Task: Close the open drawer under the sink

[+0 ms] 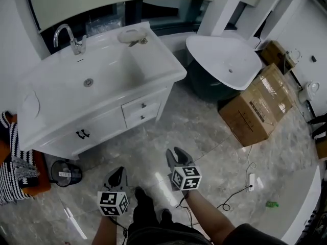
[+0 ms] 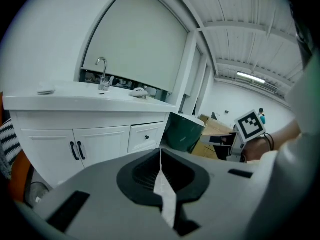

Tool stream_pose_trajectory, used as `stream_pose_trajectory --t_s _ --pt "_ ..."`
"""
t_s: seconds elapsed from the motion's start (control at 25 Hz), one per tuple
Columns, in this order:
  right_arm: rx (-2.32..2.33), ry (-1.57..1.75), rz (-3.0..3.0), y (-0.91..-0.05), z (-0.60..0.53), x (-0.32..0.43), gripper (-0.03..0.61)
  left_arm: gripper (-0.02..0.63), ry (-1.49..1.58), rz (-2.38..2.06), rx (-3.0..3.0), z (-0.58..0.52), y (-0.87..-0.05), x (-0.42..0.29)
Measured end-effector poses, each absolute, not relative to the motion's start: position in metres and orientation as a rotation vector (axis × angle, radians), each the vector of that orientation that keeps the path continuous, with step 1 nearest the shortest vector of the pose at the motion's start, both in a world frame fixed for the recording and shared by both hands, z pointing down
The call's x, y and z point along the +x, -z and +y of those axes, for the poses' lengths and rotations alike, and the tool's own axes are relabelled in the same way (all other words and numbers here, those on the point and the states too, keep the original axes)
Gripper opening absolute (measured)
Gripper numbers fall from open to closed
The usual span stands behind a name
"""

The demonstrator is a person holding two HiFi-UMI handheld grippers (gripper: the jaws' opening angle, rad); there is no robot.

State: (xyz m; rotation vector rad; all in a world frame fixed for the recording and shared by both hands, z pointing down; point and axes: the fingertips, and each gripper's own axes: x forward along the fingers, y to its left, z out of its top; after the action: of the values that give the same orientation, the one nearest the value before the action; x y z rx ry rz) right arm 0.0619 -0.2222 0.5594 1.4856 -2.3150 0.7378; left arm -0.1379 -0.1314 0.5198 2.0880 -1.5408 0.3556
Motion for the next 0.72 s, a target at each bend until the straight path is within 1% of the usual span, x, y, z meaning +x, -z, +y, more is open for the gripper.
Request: stream_pose_trajectory --t_s 0.24,0.4,0.56,0.72 --pt "1.425 -0.726 -2.404 -0.531 -0.153 0.098 0.140 0.018 -0.263 -1.628 2.080 -0.066 -0.485 -0.095" --pt "1.293 -0.577 -2.449 -0.513 -0.095 0.112 0.139 0.020 -0.229 -1.656 2.118 -0.013 -0.458 -0.059" --pt "1.278 -0.609 -2.501 -0.494 -0.056 0.119 0.073 0.018 -0.189 -1.742 2.074 0.043 -0.438 -0.055" --pt "1.277 -0.616 -2.526 -0.482 -0.025 0.123 0.049 0.019 -0.198 -1.772 2.046 0.085 -0.432 -0.059"
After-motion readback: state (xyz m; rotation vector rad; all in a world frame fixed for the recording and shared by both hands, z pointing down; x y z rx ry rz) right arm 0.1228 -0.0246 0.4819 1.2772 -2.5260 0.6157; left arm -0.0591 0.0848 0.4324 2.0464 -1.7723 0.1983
